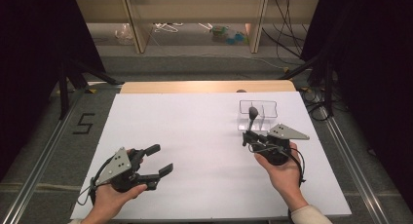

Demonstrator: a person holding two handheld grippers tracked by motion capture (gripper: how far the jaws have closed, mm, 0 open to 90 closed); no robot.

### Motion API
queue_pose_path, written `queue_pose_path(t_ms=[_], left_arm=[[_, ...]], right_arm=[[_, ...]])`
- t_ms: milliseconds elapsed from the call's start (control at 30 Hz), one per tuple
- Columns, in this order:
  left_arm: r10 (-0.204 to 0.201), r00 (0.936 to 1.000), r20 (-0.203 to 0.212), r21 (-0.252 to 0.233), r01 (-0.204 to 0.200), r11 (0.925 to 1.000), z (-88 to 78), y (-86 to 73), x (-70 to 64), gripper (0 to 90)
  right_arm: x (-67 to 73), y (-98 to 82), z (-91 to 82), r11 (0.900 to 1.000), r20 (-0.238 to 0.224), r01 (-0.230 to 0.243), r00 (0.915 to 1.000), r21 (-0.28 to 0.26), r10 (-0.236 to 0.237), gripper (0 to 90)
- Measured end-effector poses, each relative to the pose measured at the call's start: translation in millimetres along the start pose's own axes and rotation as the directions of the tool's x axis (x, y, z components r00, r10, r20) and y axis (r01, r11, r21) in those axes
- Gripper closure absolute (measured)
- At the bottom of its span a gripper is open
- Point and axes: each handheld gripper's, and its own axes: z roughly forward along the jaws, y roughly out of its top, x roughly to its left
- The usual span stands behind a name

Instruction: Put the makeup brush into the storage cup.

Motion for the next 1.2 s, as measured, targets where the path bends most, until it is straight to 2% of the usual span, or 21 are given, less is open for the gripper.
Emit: queue_pose_path(t_ms=[133, 233, 267, 333, 467, 533, 600, 733, 867, 1000, 1100, 1167, 1200], left_arm=[[0.012, 0.9999, -0.001, 0.002, -0.012, 0.9999, -2.0, -0.6, 1.2, 24.9], [0.003, 1.0000, -0.004, 0.001, -0.003, 1.0000, -2.6, -1.0, 1.4, 24.9], [0.013, 0.9999, -0.006, 0.002, -0.013, 0.9999, -3.4, -1.1, 3.1, 24.9], [0.010, 0.9999, -0.003, -0.010, -0.010, 0.9999, -2.7, -1.7, 3.7, 24.9], [0.012, 0.9999, -0.011, 0.000, -0.012, 0.9999, -4.0, -1.5, 4.2, 24.9], [0.014, 0.9998, -0.011, 0.000, -0.014, 0.9999, -3.9, -1.6, 4.1, 24.8], [0.014, 0.9998, -0.012, 0.001, -0.014, 0.9999, -3.7, -1.8, 4.1, 24.8], [0.014, 0.9998, -0.013, 0.002, -0.014, 0.9999, -3.6, -1.9, 4.5, 24.7], [0.016, 0.9998, -0.013, 0.002, -0.016, 0.9999, -3.5, -2.1, 4.6, 24.7], [0.010, 0.9998, -0.015, 0.006, -0.010, 0.9999, -3.2, -2.8, 4.6, 24.6], [0.008, 0.9999, -0.015, 0.005, -0.008, 1.0000, -2.9, -3.1, 4.5, 24.6], [0.009, 0.9998, -0.017, 0.004, -0.009, 0.9999, -3.2, -2.8, 4.5, 24.6], [0.014, 0.9998, -0.017, 0.003, -0.014, 0.9999, -3.3, -2.6, 4.8, 24.6]], right_arm=[[-5.3, 1.6, -4.0, 1.000, 0.022, -0.003, 0.9998, 0.008, 0.003, 79.4], [-7.0, 2.1, -5.1, 1.000, 0.033, -0.003, 0.9995, 0.004, 0.002, 79.4], [-9.3, 2.8, -6.1, 1.000, 0.042, 0.001, 0.9991, 0.003, -0.001, 79.4], [-10.4, 3.1, -6.5, 1.000, 0.038, 0.000, 0.9993, -0.002, 0.000, 79.4], [-16.7, 4.5, -7.8, 1.000, 0.061, 0.001, 0.9981, -0.024, 0.000, 79.4], [-17.8, 5.2, -9.4, 1.000, 0.065, 0.004, 0.9979, -0.008, -0.003, 79.5], [-20.1, 5.6, -9.3, 1.000, 0.078, 0.005, 0.9969, -0.025, -0.003, 79.4], [-22.5, 7.5, -10.8, 1.000, 0.086, -0.005, 0.9963, -0.023, 0.007, 79.5], [-25.9, 9.1, -10.3, 0.999, 0.099, 0.007, 0.9951, -0.035, -0.003, 79.4], [-28.7, 11.6, -10.9, 1.000, 0.116, 0.010, 0.9932, -0.025, -0.007, 79.4], [-33.2, 14.0, -10.6, 0.998, 0.137, 0.022, 0.9904, -0.052, -0.015, 79.5], [-33.8, 14.7, -11.7, 0.999, 0.135, 0.013, 0.9909, -0.037, -0.008, 79.4], [-34.4, 14.8, -11.2, 0.999, 0.131, 0.006, 0.9914, -0.045, 0.000, 79.4]])
